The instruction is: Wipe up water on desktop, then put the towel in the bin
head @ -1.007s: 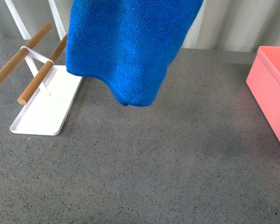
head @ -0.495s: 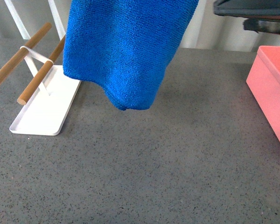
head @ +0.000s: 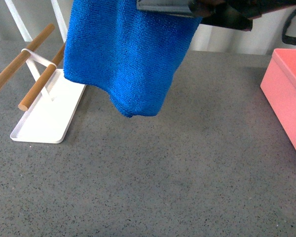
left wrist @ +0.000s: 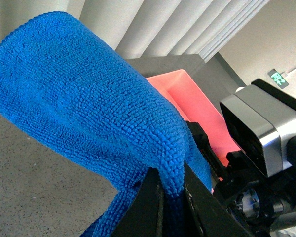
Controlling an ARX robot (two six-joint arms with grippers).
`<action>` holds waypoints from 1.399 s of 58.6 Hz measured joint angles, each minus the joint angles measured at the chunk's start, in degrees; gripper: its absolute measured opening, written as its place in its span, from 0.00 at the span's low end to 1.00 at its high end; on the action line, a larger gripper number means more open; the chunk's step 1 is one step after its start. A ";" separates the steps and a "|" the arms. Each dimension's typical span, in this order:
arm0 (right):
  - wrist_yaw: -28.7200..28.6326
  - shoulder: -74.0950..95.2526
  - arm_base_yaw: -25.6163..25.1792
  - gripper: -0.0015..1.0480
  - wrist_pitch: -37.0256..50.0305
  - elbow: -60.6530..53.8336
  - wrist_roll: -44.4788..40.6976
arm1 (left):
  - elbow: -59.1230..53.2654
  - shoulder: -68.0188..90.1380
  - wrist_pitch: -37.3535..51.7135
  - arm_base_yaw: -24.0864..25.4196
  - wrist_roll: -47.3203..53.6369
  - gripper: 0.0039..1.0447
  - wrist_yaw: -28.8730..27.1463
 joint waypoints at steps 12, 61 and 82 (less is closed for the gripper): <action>1.29 1.95 1.31 0.72 3.96 1.75 3.39 | 0.00 0.00 0.00 0.00 0.02 0.04 0.00; 4.44 -0.39 2.67 0.05 6.69 -0.02 6.82 | 0.00 0.00 0.02 0.09 0.11 0.61 0.02; 6.27 -0.81 2.10 0.05 5.79 -1.05 6.84 | 0.00 0.00 0.02 0.07 0.20 0.93 0.02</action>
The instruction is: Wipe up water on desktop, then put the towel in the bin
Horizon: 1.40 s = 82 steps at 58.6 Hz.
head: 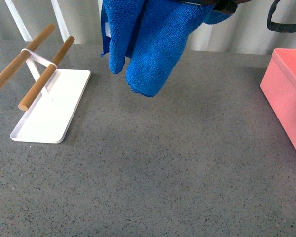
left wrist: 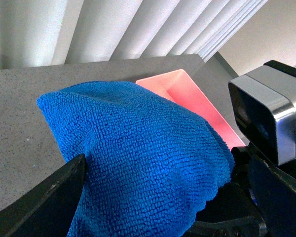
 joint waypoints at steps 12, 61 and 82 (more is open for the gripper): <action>1.11 -0.76 -0.57 0.05 -0.57 -1.01 0.00 | -1.62 -0.20 4.17 -1.46 -0.07 0.94 -20.17; 2.69 -5.49 -7.28 0.05 -5.27 -4.46 -3.37 | -33.11 -14.05 37.16 5.75 15.76 0.31 -46.05; 2.73 -5.60 -7.23 0.05 -6.51 -4.46 -4.57 | -48.70 -26.53 39.36 10.08 16.55 0.03 -41.09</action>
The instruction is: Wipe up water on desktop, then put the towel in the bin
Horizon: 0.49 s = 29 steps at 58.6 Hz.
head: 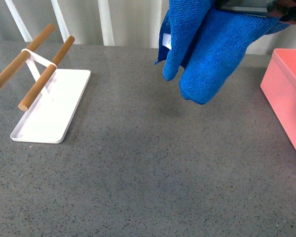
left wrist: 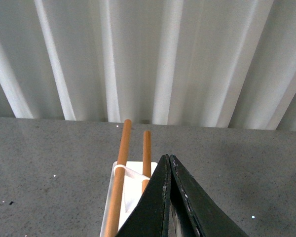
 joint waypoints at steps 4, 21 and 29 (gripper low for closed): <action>0.00 0.02 0.17 0.05 -0.09 0.00 -0.22 | -1.88 -2.10 -0.15 0.68 0.00 0.03 0.48; 0.63 0.68 0.22 0.05 -0.09 0.02 -0.59 | -8.98 -13.57 -4.72 5.92 0.02 0.03 6.12; 0.87 0.87 0.55 0.05 -0.09 0.00 -0.63 | -11.43 -19.91 -8.68 6.56 0.02 0.03 6.16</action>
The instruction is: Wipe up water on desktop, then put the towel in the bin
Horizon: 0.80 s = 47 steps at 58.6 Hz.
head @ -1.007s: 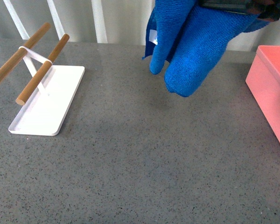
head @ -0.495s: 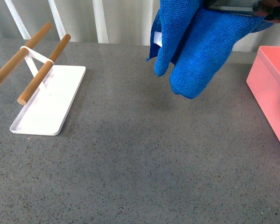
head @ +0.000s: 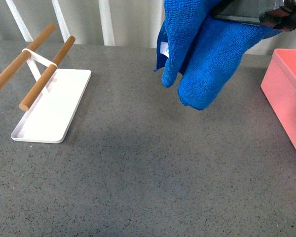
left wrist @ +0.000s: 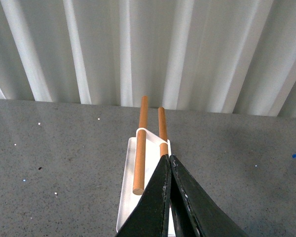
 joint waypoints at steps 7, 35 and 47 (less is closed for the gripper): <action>0.04 0.15 0.13 0.05 0.00 0.00 0.02 | -2.45 -1.57 1.68 0.00 0.00 0.03 0.20; 0.39 0.35 0.13 0.05 -0.15 0.02 -0.42 | -3.08 -16.94 -12.28 0.00 0.02 0.03 0.17; 0.37 0.35 0.13 0.05 -0.28 0.02 -0.42 | -3.08 -23.54 -18.45 0.00 0.02 0.03 0.20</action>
